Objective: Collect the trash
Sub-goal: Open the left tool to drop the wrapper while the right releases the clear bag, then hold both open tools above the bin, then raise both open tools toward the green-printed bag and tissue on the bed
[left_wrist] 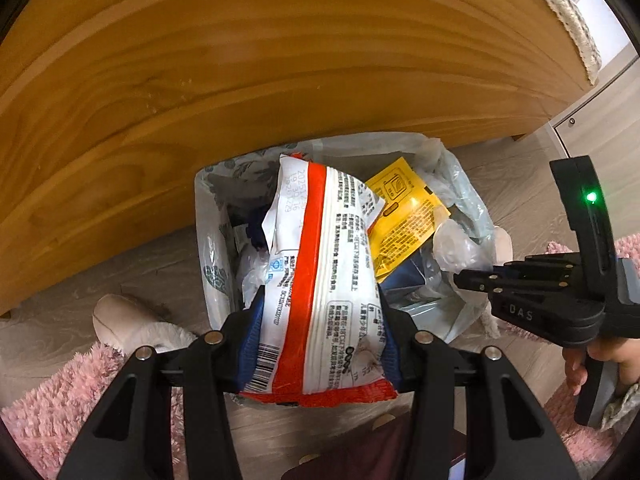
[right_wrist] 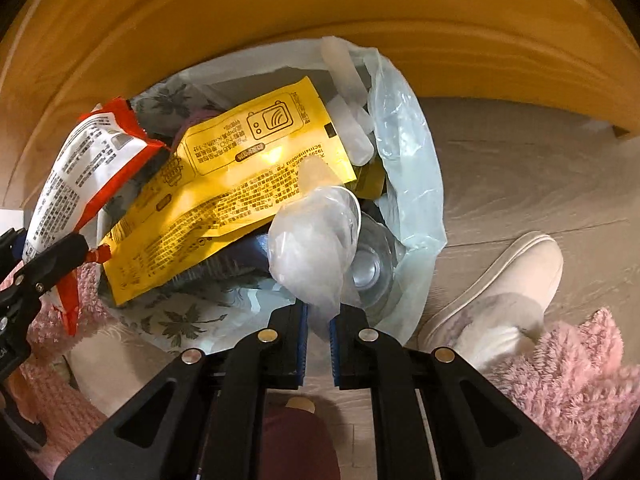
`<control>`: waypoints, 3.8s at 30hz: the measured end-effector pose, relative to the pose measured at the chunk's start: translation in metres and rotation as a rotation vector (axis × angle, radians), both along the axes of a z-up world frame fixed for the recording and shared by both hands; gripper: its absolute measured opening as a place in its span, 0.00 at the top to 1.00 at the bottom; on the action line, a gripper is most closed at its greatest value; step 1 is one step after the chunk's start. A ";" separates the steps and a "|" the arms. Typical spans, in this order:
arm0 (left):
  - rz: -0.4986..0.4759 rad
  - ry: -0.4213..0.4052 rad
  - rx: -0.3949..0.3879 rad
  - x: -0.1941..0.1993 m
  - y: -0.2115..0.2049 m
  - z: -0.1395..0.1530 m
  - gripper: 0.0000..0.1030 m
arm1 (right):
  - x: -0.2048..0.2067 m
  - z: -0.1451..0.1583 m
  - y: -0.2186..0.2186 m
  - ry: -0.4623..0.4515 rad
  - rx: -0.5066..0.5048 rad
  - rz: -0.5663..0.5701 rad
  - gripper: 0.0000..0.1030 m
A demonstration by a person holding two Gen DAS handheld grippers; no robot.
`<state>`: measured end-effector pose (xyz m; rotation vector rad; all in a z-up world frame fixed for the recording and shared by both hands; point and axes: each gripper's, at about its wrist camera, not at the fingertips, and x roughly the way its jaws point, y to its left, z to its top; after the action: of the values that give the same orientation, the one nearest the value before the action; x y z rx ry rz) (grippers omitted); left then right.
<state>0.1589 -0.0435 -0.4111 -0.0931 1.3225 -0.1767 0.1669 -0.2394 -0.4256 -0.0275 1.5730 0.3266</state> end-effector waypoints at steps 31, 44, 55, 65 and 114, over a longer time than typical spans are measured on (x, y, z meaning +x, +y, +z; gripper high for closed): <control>0.099 0.046 -0.028 0.022 0.026 -0.017 0.35 | 0.011 0.020 0.011 -0.004 0.024 0.009 0.43; 0.102 0.000 -0.004 0.023 0.021 -0.003 0.07 | 0.013 0.036 0.006 -0.082 0.013 -0.010 0.35; 0.099 0.014 -0.003 0.023 0.018 -0.003 0.07 | 0.011 0.056 0.005 -0.212 -0.049 0.022 0.08; 0.096 -0.006 -0.013 0.019 0.018 0.008 0.07 | -0.002 0.064 0.007 -0.274 -0.084 0.066 0.08; 0.079 -0.493 -0.081 -0.015 0.018 0.175 0.07 | -0.024 0.203 -0.027 -0.819 0.023 -0.013 0.08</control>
<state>0.1435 -0.0250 -0.2357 -0.1590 0.8188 -0.1730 0.1427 -0.2666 -0.2223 -0.1181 0.7572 0.2729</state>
